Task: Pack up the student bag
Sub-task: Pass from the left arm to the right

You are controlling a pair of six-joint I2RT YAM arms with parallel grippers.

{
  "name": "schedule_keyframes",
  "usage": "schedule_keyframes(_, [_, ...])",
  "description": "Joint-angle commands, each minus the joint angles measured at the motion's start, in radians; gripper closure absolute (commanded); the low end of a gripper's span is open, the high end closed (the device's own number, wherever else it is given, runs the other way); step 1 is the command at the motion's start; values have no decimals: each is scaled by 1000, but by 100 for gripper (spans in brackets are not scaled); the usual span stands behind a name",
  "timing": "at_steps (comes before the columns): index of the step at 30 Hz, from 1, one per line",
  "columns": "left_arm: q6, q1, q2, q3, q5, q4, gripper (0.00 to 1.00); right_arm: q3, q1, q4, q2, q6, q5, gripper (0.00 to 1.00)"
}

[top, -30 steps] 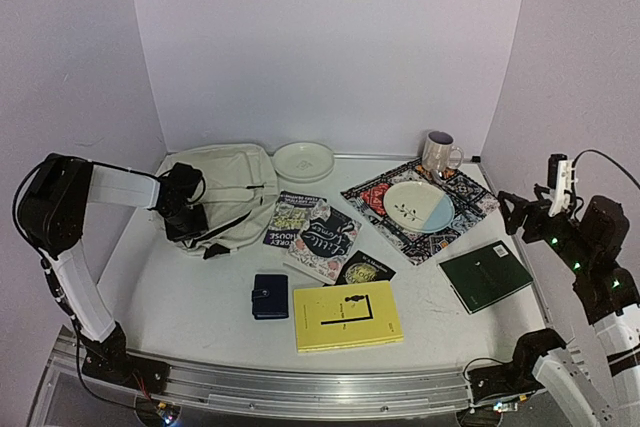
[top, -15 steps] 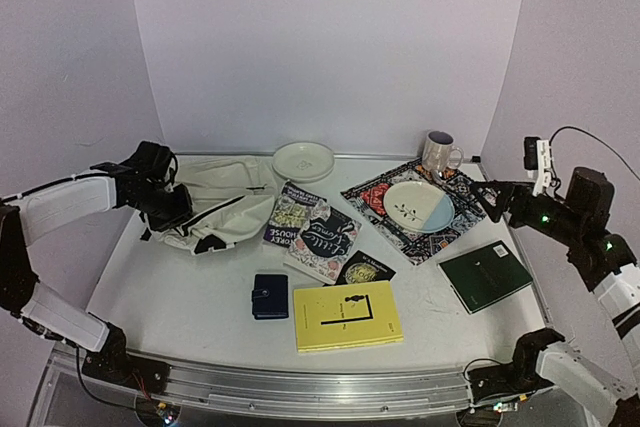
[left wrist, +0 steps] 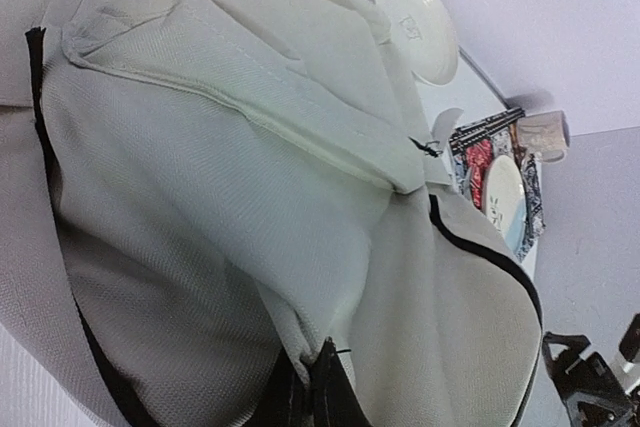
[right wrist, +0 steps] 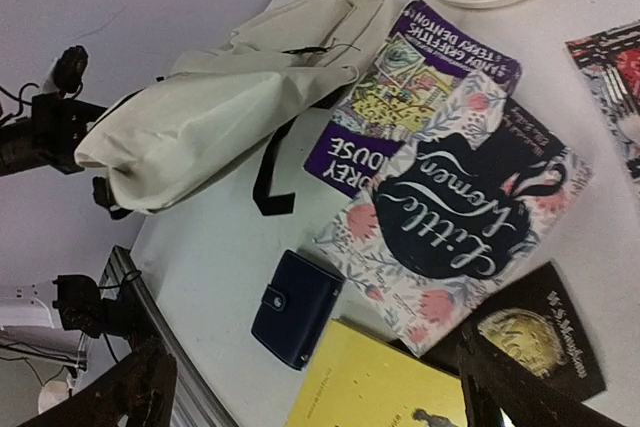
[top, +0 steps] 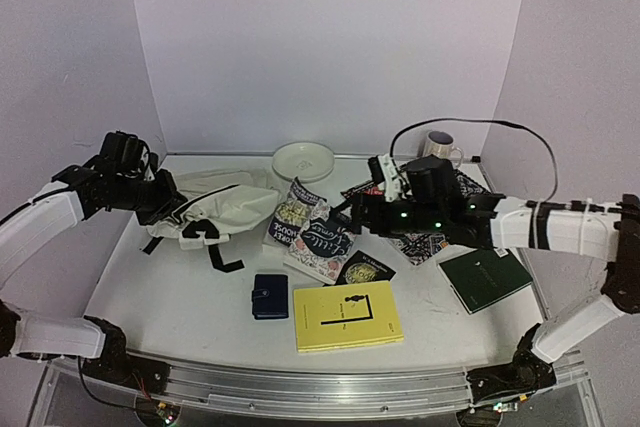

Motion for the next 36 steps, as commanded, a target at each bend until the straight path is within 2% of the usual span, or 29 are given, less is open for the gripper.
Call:
schedule_keyframes(1, [-47,-9,-98,-14,71,88,100,159,66,176,140,134,59,2])
schedule_keyframes(8, [-83,-9,-165,-105,155,117,100,245,105,286,310,244,70,2])
schedule_keyframes(17, [-110,-9,-221,-201,227,131,100,394,139,311,519,312,6,2])
schedule_keyframes(21, [-123,-9,-249,-247,243,133,99,438,151,333,580,308,-24,9])
schedule_keyframes(24, [-120,-10,-265,-288,252,137,96,456,155,354,608,304,-58,26])
schedule_keyframes(27, [-110,-9,-278,-340,252,145,91,466,156,374,616,282,-89,51])
schedule_keyframes(31, [-78,-9,-302,-368,252,144,70,495,155,383,603,222,-141,76])
schedule_keyframes(34, [-51,-9,-319,-349,225,137,57,524,155,377,578,173,-180,100])
schedule_keyframes(36, [-22,-9,-317,-320,203,122,49,530,155,370,554,143,-206,100])
